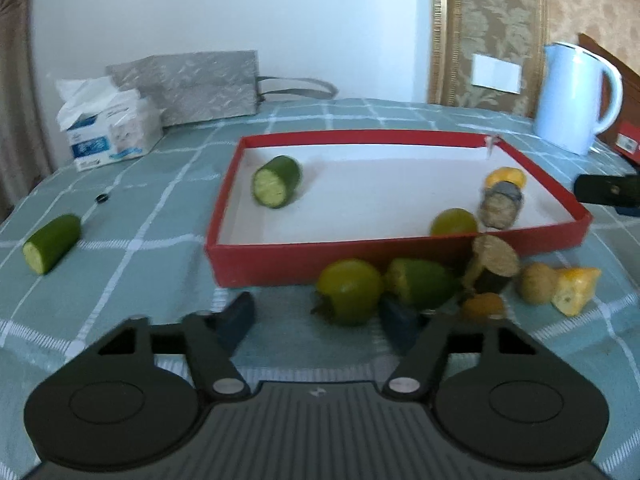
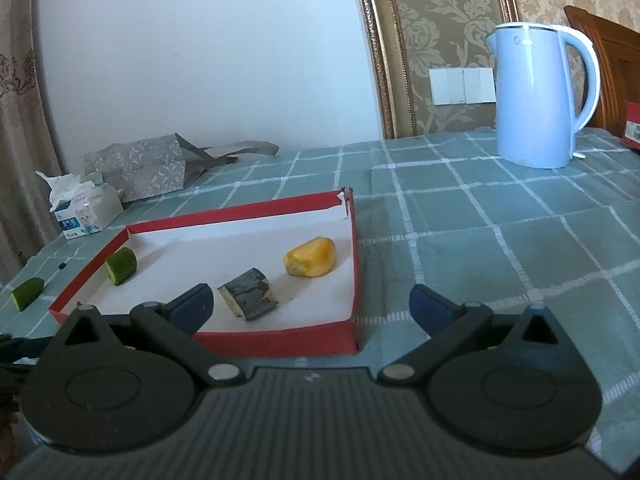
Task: Organize fruits
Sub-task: 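Grasp a green lime with the left gripper while the right gripper grasps a yellow jackfruit piece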
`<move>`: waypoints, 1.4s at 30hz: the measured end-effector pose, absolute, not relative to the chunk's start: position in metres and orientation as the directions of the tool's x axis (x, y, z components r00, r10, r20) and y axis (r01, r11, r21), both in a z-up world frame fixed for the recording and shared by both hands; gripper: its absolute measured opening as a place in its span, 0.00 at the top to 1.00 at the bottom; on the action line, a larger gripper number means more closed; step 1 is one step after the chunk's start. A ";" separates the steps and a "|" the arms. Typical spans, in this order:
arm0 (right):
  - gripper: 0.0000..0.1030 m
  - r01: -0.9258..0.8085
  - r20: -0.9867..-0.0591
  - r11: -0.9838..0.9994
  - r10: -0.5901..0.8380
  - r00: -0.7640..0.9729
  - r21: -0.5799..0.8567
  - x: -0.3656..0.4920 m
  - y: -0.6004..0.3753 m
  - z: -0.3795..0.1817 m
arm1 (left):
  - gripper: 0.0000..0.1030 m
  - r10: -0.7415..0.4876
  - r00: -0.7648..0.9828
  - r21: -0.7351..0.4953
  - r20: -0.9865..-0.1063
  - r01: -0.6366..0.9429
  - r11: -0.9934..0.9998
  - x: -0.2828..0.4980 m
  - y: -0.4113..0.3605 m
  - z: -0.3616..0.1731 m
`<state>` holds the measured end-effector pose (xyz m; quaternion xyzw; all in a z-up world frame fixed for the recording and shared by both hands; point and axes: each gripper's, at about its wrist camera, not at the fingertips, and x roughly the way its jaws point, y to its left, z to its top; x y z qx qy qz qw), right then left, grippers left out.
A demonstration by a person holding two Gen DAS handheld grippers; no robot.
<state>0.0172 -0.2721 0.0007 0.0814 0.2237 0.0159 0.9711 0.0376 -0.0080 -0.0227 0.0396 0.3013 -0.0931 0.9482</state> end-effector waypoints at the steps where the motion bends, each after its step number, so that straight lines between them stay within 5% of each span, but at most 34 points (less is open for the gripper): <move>1: 0.00 0.004 -0.434 0.987 0.069 0.898 0.163 0.017 -0.271 0.000 | 0.49 -0.166 0.801 0.018 -0.575 0.215 0.976 0.036 -0.009 -0.022; 5: 0.00 -0.005 -0.438 0.987 0.075 0.896 0.158 0.018 -0.269 0.001 | 0.51 -0.179 0.800 0.013 -0.573 0.227 0.974 0.036 -0.010 -0.023; 10: 0.00 -0.009 -0.449 0.988 0.077 0.890 0.153 0.019 -0.268 -0.001 | 0.67 -0.217 0.794 -0.003 -0.568 0.262 0.965 0.035 -0.011 -0.022; 29: 0.00 -0.038 -0.455 0.990 0.096 0.885 0.135 0.009 -0.267 -0.001 | 0.68 -0.246 0.791 -0.060 -0.561 0.258 0.964 0.037 0.002 -0.022; 39: 0.00 -0.211 -0.490 0.977 0.164 0.856 -0.041 -0.019 -0.240 -0.017 | 0.68 -0.247 0.790 -0.063 -0.561 0.256 0.964 0.037 0.002 -0.022; 42: 0.09 -0.226 -0.512 0.970 0.148 0.846 -0.093 -0.018 -0.228 -0.022 | 0.68 -0.251 0.789 -0.070 -0.560 0.257 0.964 0.037 0.002 -0.022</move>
